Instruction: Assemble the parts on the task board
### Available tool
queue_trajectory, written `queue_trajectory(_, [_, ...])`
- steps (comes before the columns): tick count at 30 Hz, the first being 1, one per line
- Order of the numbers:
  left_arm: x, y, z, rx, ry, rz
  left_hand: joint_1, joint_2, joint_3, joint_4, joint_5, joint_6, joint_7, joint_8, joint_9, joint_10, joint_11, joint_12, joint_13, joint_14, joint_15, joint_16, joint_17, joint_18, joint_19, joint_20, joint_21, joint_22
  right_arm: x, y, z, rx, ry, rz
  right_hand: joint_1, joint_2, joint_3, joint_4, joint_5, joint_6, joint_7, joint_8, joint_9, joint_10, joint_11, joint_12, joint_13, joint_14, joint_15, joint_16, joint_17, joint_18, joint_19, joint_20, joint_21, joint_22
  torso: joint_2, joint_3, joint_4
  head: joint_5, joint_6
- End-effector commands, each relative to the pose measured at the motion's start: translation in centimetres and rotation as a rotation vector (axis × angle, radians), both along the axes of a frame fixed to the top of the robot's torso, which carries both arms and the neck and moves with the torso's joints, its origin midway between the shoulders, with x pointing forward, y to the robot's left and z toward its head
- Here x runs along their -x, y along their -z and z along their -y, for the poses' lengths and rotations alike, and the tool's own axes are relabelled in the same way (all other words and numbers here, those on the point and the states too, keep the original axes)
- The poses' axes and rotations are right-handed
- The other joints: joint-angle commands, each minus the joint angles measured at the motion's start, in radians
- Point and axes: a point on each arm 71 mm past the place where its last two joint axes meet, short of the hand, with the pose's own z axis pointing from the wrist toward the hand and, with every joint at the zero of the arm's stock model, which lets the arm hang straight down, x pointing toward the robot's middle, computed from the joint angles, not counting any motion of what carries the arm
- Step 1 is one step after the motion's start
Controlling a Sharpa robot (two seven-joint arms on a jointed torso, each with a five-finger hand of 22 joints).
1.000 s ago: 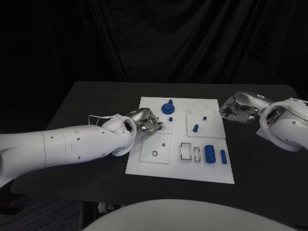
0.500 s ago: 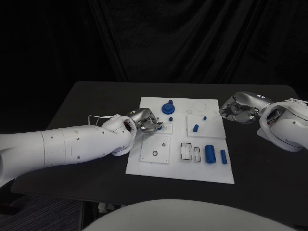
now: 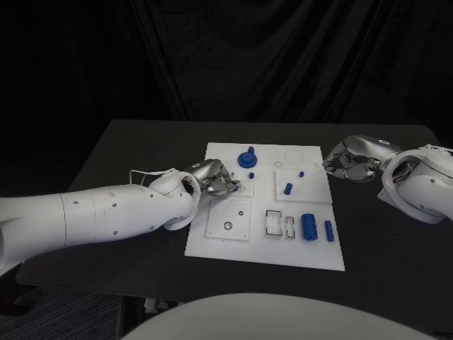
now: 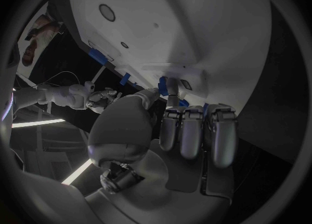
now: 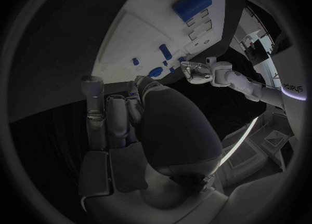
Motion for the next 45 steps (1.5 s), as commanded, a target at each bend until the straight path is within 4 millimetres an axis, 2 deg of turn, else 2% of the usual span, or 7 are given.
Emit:
queue_trajectory(1, [0.1, -0.1, 0.2, 0.016, 0.023, 0.017, 0.018, -0.001, 0.006, -0.015, 0.028, -0.001, -0.008, -0.003, 0.003, 0.104, 0.001, 0.000, 0.262, 0.106, -0.001, 0.003, 0.263, -0.014, 0.105, -0.001, -0.003, 0.263, 0.0, 0.1, 0.2, 0.007, 0.017, -0.007, -0.003, -0.001, 0.005, -0.001, 0.005, -0.002, 0.005, -0.003, 0.000, -0.006, -0.002, -0.006, -0.001, -0.006, 0.000, -0.005, -0.001, 0.013, -0.008, 0.000, -0.003, 0.066, 0.000, 0.0004, 0.0001, 0.000, 0.000])
queue_trajectory(7, [0.2, -0.4, 0.2, 0.040, 0.025, 0.052, 0.058, -0.009, 0.032, -0.054, 0.085, -0.002, -0.011, 0.003, 0.012, 0.104, -0.003, 0.000, 0.262, 0.106, -0.005, 0.003, 0.263, -0.014, 0.105, -0.004, -0.003, 0.263, 0.0, 0.1, 0.2, 0.002, 0.019, -0.010, -0.003, -0.001, 0.005, -0.001, 0.005, -0.002, 0.005, -0.003, 0.000, -0.006, -0.002, -0.006, -0.001, -0.006, 0.000, -0.005, -0.001, 0.013, -0.008, 0.000, -0.003, 0.066, 0.000, 0.0003, -0.0001, 0.000, 0.000])
queue_trajectory(11, [0.2, -0.6, 0.2, 0.054, 0.026, 0.075, 0.065, -0.011, 0.043, -0.063, 0.100, -0.002, -0.012, 0.007, 0.017, 0.104, -0.004, 0.000, 0.262, 0.106, -0.006, 0.003, 0.263, -0.014, 0.105, -0.005, -0.003, 0.263, 0.0, 0.2, 0.2, 0.000, 0.020, -0.010, -0.003, -0.001, 0.006, -0.001, 0.005, -0.002, 0.005, -0.004, 0.001, -0.007, -0.002, -0.006, -0.002, -0.006, 0.000, -0.005, -0.002, 0.014, -0.008, 0.000, -0.005, 0.066, 0.000, 0.0002, -0.0001, -0.001, 0.000])
queue_trajectory(25, [0.3, -0.7, 0.1, 0.071, 0.023, 0.103, 0.072, -0.012, 0.057, -0.073, 0.113, -0.004, -0.012, 0.011, 0.024, 0.104, -0.004, 0.000, 0.262, 0.106, -0.006, 0.003, 0.263, -0.014, 0.105, -0.006, -0.003, 0.263, 0.0, 0.2, 0.2, 0.000, 0.021, -0.011, -0.003, -0.002, 0.006, -0.002, 0.005, -0.003, 0.005, -0.004, 0.000, -0.007, -0.002, -0.006, -0.002, -0.007, 0.000, -0.006, -0.002, 0.014, -0.009, 0.000, -0.008, 0.065, 0.000, 0.0002, 0.0002, -0.005, 0.000])
queue_trajectory(31, [0.2, -0.6, 0.0, 0.060, 0.009, 0.089, 0.064, -0.010, 0.064, -0.070, 0.071, -0.005, -0.010, 0.015, 0.031, 0.104, -0.003, 0.000, 0.262, 0.106, -0.006, 0.003, 0.263, -0.014, 0.105, -0.006, -0.003, 0.263, 0.0, 0.2, 0.2, -0.001, 0.021, -0.011, -0.003, -0.002, 0.007, -0.002, 0.005, -0.003, 0.005, -0.004, 0.000, -0.008, -0.002, -0.007, -0.003, -0.007, 0.000, -0.006, -0.003, 0.014, -0.009, 0.000, -0.007, 0.065, 0.000, 0.0004, -0.0001, -0.005, 0.000])
queue_trajectory(33, [0.2, -0.4, 0.0, 0.056, 0.005, 0.082, 0.057, -0.009, 0.065, -0.066, 0.041, -0.005, -0.010, 0.017, 0.033, 0.104, -0.002, 0.000, 0.262, 0.106, -0.005, 0.003, 0.263, -0.014, 0.105, -0.006, -0.003, 0.263, 0.0, 0.2, 0.2, -0.001, 0.021, -0.010, -0.003, -0.002, 0.007, -0.002, 0.005, -0.003, 0.005, -0.004, 0.000, -0.008, -0.002, -0.007, -0.003, -0.007, 0.000, -0.006, -0.003, 0.014, -0.009, 0.000, -0.007, 0.065, 0.000, 0.0002, 0.0001, -0.006, 0.000])
queue_trajectory(45, [0.5, 0.5, -0.2, 0.054, -0.013, 0.075, 0.045, -0.003, 0.065, -0.054, -0.009, -0.007, -0.009, 0.016, 0.034, 0.104, -0.001, 0.000, 0.262, 0.106, -0.004, 0.003, 0.263, -0.014, 0.105, -0.005, -0.003, 0.263, 0.0, 0.2, 0.2, -0.001, 0.022, -0.011, -0.003, -0.002, 0.007, -0.002, 0.005, -0.003, 0.005, -0.004, 0.000, -0.008, -0.002, -0.007, -0.003, -0.007, 0.000, -0.006, -0.003, 0.014, -0.009, 0.000, -0.007, 0.065, -0.001, 0.0003, -0.0003, -0.008, 0.000])
